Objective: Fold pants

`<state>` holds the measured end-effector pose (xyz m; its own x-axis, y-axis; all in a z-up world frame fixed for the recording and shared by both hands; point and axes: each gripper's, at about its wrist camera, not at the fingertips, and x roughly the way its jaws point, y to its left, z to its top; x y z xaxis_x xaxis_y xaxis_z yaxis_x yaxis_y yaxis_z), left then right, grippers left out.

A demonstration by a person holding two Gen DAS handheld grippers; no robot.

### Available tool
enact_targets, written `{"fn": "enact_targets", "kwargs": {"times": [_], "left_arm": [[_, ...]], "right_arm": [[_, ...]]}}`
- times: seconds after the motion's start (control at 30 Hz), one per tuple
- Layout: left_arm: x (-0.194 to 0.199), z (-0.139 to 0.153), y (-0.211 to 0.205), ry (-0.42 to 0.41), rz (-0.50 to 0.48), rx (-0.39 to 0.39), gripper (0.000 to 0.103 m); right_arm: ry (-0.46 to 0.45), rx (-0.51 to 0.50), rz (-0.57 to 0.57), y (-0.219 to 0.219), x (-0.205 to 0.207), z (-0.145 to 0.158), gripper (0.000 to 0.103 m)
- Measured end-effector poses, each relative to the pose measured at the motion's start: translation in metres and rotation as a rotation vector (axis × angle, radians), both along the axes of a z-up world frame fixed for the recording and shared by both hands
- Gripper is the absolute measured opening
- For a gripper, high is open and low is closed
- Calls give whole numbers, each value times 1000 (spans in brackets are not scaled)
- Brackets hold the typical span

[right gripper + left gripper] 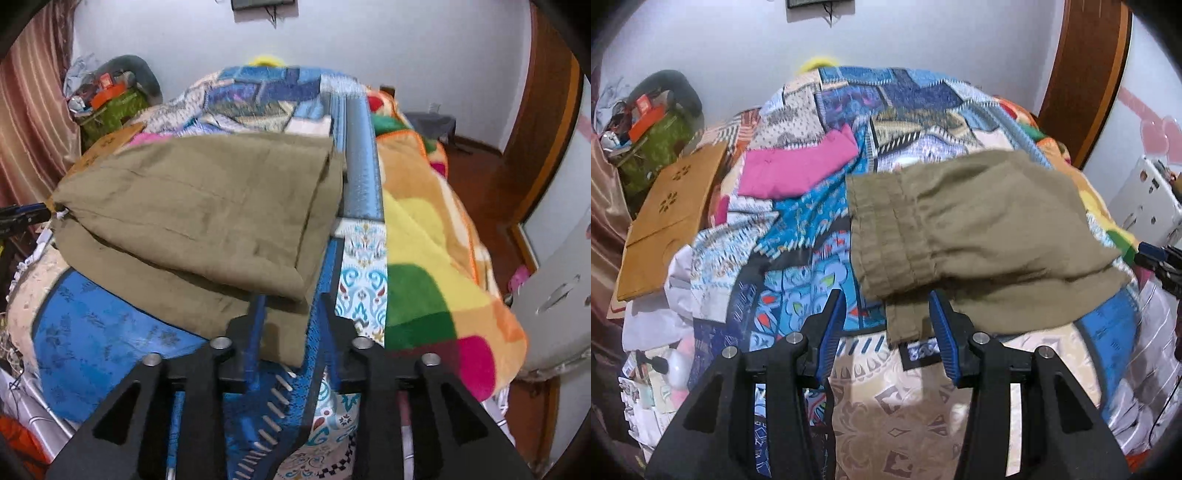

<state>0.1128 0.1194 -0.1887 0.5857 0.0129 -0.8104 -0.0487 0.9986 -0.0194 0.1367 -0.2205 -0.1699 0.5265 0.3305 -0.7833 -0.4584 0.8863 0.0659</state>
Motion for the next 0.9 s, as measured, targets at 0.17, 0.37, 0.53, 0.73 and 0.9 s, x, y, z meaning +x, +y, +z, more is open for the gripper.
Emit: {"fn": "enact_targets", "kwargs": {"times": [0.17,0.37,0.53,0.73,0.9], "left_arm": [[5,26,-17,-57,-31,5,59],[16,36,-49,-84,-117,-8,79],[32,20,-74,-31,-182,-8,79],[40,-3,-104,23,-273,-8,79],[47,-16,-118,47,-323,28,79]], "right_arm": [[-78,52,62,16,-11,27,38],[-77,66,218,65,-11,30,47],[-39,52,332,102,-9,13,47],[38,26,397,124,0,-9,47],[18,42,412,124,3,-12,47]]}}
